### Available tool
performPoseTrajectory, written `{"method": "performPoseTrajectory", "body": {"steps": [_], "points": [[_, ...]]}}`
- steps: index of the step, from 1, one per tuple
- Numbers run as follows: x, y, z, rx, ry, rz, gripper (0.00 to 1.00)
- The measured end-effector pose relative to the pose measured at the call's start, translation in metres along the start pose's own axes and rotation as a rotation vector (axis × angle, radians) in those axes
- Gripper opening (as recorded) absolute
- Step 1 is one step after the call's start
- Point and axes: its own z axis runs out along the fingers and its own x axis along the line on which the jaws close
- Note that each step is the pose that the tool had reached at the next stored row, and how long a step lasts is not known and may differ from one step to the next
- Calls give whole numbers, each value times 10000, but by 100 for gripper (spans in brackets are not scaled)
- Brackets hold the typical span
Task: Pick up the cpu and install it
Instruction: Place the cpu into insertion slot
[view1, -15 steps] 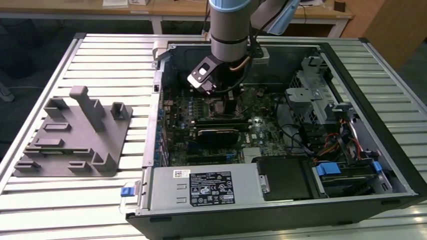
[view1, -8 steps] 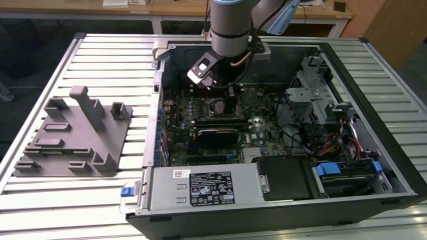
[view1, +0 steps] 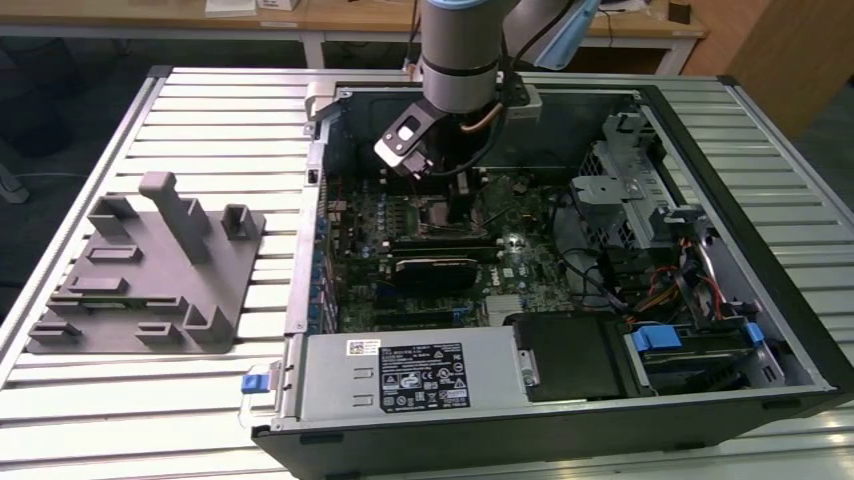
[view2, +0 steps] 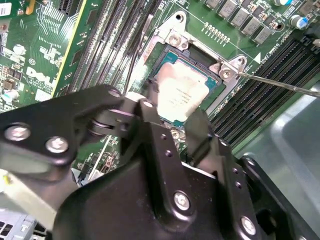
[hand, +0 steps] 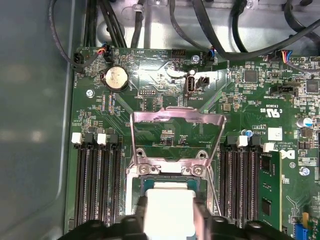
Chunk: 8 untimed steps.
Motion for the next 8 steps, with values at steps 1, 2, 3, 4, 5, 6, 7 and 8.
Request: {"method": "performPoseTrajectory", "body": {"steps": [1, 2, 3, 4, 5, 6, 7, 8], "points": [[0, 0, -1, -1, 1, 0, 47], [0, 0, -2, 0, 0, 0, 41], [0, 0, -3, 0, 0, 0, 41], [0, 0, -4, 0, 0, 0, 36], [0, 0, -4, 0, 0, 0, 30], [0, 0, -5, -1, 0, 0, 30], [0, 1, -6, 0, 0, 0, 24], [0, 1, -7, -1, 0, 0, 18]]}}
